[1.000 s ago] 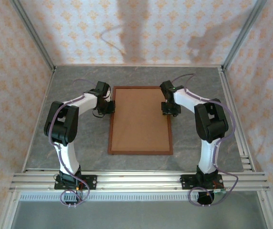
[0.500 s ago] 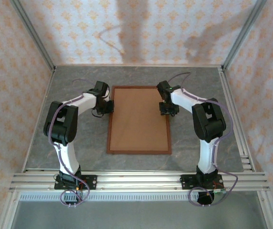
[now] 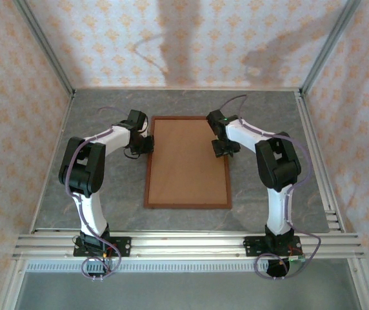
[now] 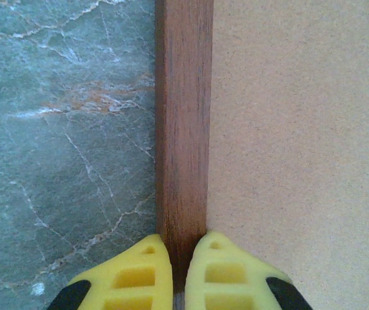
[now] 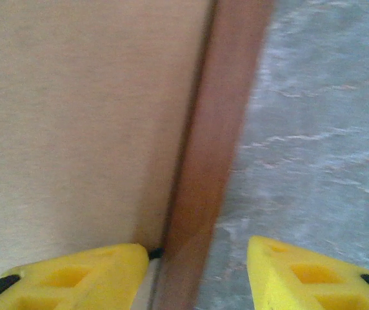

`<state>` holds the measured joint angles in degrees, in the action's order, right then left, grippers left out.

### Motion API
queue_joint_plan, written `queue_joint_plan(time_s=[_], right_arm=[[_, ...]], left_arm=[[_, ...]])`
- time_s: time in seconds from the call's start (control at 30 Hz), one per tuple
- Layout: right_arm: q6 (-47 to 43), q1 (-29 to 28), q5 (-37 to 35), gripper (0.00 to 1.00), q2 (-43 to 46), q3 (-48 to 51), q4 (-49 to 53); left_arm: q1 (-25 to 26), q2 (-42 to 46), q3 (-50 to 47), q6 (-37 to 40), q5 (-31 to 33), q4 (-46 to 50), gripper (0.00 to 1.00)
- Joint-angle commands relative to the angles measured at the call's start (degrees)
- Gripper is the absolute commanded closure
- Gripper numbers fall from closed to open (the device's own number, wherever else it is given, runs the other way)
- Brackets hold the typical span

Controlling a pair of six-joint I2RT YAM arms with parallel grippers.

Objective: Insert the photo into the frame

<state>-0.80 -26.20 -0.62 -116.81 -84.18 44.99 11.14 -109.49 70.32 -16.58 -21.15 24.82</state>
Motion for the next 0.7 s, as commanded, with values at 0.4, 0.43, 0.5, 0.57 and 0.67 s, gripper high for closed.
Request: queue_joint_plan(time_s=[0.4, 0.43, 0.5, 0.57, 0.67], right_arm=[[6.38, -0.78, 9.67, 0.47, 1.55, 0.31, -2.64], [6.73, -0.49, 9.04, 0.46, 2.99, 0.58, -2.39], [7.35, 0.08, 7.73, 0.44, 5.93, 1.87, -2.07], [8.16, 0.54, 6.73, 0.41, 8.98, 3.99, -1.95], [9.47, 0.89, 5.68, 0.4, 13.2, 7.39, -1.43]], left_arm=[[1.18, 0.77, -0.27, -0.38, -2.02, 0.76, 0.92], [1.17, 0.77, -0.24, -0.47, -1.91, 0.69, 0.92], [1.19, 0.86, -0.3, -0.49, -1.85, 0.71, 0.92], [1.17, 0.89, -0.21, -0.51, -1.62, 0.83, 0.92], [1.17, 0.93, -0.27, -0.62, -1.45, 0.84, 0.92]])
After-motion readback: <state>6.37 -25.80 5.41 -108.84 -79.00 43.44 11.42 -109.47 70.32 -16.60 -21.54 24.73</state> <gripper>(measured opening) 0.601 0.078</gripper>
